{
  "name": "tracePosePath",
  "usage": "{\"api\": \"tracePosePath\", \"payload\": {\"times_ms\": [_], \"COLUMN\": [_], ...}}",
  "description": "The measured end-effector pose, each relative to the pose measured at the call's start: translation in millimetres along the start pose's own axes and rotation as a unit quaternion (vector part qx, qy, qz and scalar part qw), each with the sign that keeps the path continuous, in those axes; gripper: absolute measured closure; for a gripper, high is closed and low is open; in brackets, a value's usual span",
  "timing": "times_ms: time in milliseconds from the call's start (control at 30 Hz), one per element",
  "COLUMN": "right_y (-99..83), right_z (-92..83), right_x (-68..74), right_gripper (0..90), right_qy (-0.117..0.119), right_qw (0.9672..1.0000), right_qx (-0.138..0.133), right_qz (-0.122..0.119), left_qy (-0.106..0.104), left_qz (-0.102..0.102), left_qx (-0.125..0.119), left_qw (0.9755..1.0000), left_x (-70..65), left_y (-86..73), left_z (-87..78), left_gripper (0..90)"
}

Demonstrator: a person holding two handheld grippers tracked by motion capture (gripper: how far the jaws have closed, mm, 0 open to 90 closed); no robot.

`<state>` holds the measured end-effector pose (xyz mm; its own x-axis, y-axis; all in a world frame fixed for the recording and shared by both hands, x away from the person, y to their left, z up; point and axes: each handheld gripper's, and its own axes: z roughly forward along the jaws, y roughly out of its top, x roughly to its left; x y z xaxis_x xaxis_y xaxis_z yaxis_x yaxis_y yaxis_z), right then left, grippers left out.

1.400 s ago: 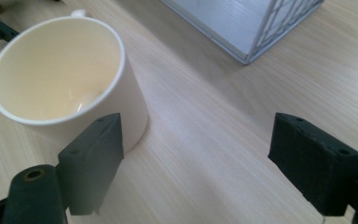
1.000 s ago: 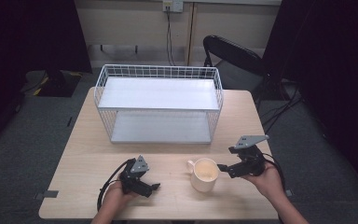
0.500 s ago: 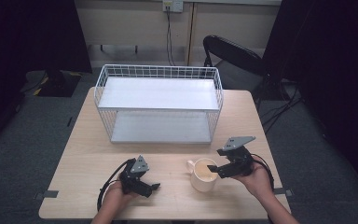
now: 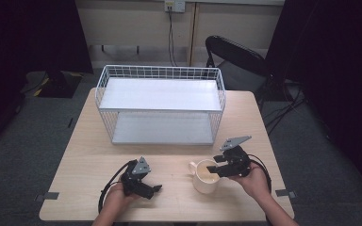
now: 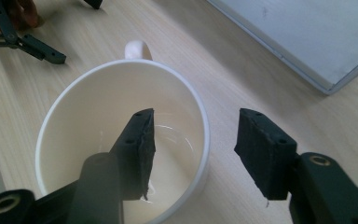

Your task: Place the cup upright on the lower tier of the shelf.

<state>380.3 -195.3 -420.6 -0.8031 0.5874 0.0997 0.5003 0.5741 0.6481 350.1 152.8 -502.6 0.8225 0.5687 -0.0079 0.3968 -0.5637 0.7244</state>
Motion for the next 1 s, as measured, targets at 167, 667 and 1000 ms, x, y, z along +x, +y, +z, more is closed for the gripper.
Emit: {"api": "tracePosePath", "payload": {"times_ms": [167,667,1000], "right_y": [0.0,1.3,4.8], "right_z": [2.3,18.8,24.7], "right_x": [-0.7,4.3,7.4], "right_gripper": [54.1,74.9,79.2], "right_qy": [0.002,-0.027,-0.041], "right_qw": [0.9999,0.9983,0.9955], "right_qx": [0.004,0.052,0.083], "right_qz": [0.009,-0.007,-0.022], "left_qy": [0.0,0.001,0.001], "left_qz": [0.0,0.0,0.0], "left_qx": [0.0,0.001,0.001], "left_qw": [1.0,1.0,1.0], "left_x": [0.1,0.1,0.1], "left_y": [0.0,0.2,0.2], "left_z": [0.0,0.1,0.2], "left_gripper": [6.5,6.4,6.4]}}
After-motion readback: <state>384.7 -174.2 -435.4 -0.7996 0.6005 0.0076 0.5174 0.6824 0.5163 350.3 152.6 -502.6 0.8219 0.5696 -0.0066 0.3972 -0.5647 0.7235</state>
